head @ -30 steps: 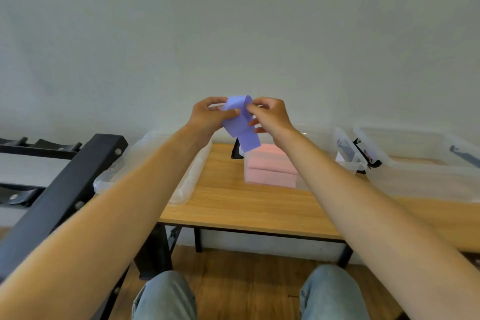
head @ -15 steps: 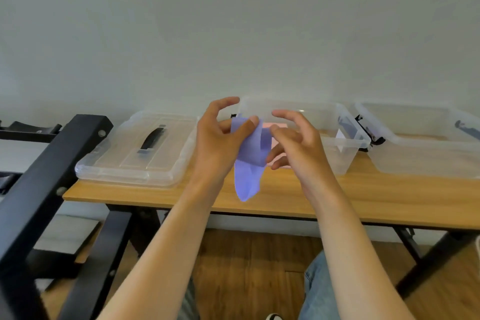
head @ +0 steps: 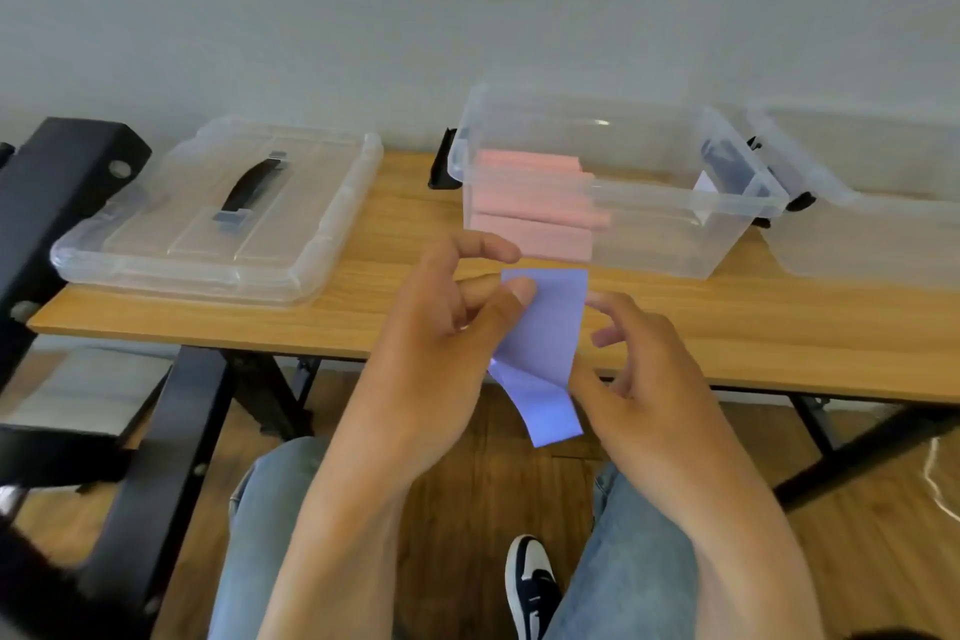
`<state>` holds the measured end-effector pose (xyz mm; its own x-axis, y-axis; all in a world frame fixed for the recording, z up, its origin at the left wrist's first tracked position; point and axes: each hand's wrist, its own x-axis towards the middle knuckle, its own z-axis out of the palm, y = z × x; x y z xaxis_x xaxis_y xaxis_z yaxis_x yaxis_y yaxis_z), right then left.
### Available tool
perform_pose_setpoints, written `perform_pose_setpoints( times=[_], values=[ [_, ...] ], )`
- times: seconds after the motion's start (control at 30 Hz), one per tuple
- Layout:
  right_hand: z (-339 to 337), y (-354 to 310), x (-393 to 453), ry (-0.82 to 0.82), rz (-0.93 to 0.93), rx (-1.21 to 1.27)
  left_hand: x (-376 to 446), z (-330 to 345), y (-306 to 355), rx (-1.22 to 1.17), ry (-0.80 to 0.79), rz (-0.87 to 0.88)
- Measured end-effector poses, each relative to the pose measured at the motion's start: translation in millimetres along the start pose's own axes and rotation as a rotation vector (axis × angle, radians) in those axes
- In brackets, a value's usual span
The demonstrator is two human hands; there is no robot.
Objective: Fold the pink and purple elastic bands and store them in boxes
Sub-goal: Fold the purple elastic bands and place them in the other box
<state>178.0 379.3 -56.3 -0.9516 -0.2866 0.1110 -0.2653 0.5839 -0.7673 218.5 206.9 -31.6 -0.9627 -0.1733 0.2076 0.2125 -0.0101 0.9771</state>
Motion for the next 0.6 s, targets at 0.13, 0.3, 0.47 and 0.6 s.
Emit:
perform_pose_setpoints(
  times=[0.13,0.3,0.47,0.6],
  values=[
    [4,0,-1,0.089,-0.002,0.184,-4,-4,-20,0.024,0.051,-0.1],
    [9,-2,2,-0.02,0.051,0.465,-6,-4,-42,0.001,0.073,-0.11],
    [18,10,9,0.017,0.083,0.536,-9,-4,-44,-0.006,0.122,-0.099],
    [21,12,12,-0.04,0.076,0.573,-7,-9,-50,0.029,0.105,-0.117]
  ],
)
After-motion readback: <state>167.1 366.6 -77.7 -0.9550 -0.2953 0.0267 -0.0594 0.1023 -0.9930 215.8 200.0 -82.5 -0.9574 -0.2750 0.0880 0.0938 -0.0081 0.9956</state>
